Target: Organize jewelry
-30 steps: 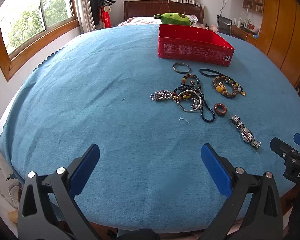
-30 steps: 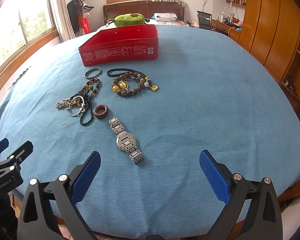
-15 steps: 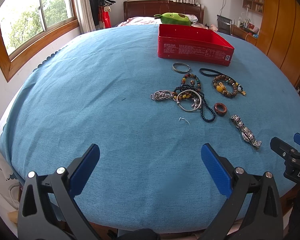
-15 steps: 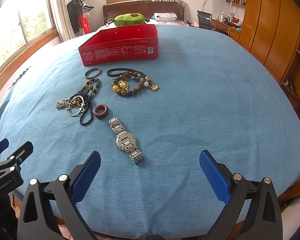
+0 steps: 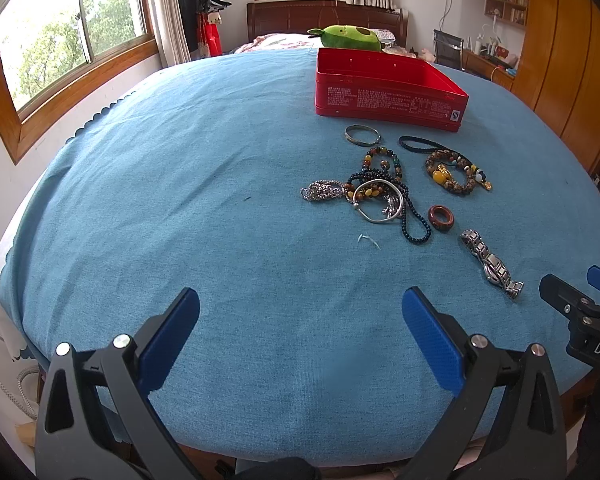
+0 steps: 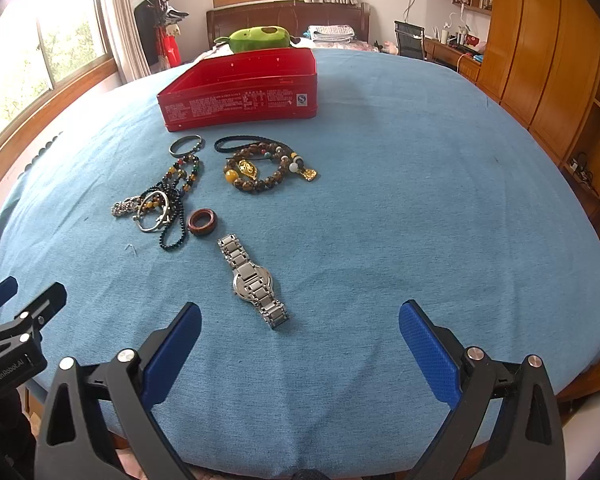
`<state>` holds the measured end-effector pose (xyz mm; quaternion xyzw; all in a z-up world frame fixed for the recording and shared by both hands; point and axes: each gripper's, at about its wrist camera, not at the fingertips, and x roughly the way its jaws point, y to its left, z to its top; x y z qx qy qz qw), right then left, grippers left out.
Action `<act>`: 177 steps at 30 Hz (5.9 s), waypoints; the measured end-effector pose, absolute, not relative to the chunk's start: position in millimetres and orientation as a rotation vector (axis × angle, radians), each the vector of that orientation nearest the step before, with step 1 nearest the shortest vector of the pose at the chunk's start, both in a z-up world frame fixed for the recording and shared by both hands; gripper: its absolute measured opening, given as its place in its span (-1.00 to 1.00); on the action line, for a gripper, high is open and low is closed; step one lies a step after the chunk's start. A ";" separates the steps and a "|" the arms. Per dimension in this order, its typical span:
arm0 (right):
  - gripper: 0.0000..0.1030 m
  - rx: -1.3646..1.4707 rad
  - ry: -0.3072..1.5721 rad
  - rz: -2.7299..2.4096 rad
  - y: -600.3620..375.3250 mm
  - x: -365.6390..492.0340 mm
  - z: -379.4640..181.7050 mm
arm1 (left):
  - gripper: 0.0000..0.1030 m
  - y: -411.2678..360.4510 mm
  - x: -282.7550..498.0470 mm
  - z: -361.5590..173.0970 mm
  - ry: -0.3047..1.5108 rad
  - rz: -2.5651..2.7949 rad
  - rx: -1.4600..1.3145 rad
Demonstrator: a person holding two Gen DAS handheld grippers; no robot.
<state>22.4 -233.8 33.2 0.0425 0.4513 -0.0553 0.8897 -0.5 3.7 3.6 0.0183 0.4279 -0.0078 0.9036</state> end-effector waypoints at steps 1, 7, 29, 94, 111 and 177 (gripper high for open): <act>0.93 0.088 0.938 -0.115 -233.7 22.7 33.1 | 0.95 4.4 -0.5 4.0 0.885 -0.017 0.038; 0.93 0.089 0.938 -0.114 -233.5 22.3 33.2 | 0.95 4.3 -0.6 4.0 0.884 -0.016 0.038; 0.93 0.086 0.940 -0.108 -232.7 23.6 31.0 | 0.95 3.5 -0.6 3.4 0.884 -0.016 0.039; 0.22 0.139 1.092 0.216 -251.6 104.2 9.5 | -0.78 21.9 148.5 -25.1 1.113 -0.273 -0.204; 0.21 0.137 1.109 0.244 -243.8 103.7 4.6 | -0.79 32.4 82.9 46.0 0.902 -0.358 -0.240; 0.14 0.090 1.163 0.240 -228.0 112.9 -12.6 | -0.74 46.4 96.2 -49.5 1.085 -0.170 -0.133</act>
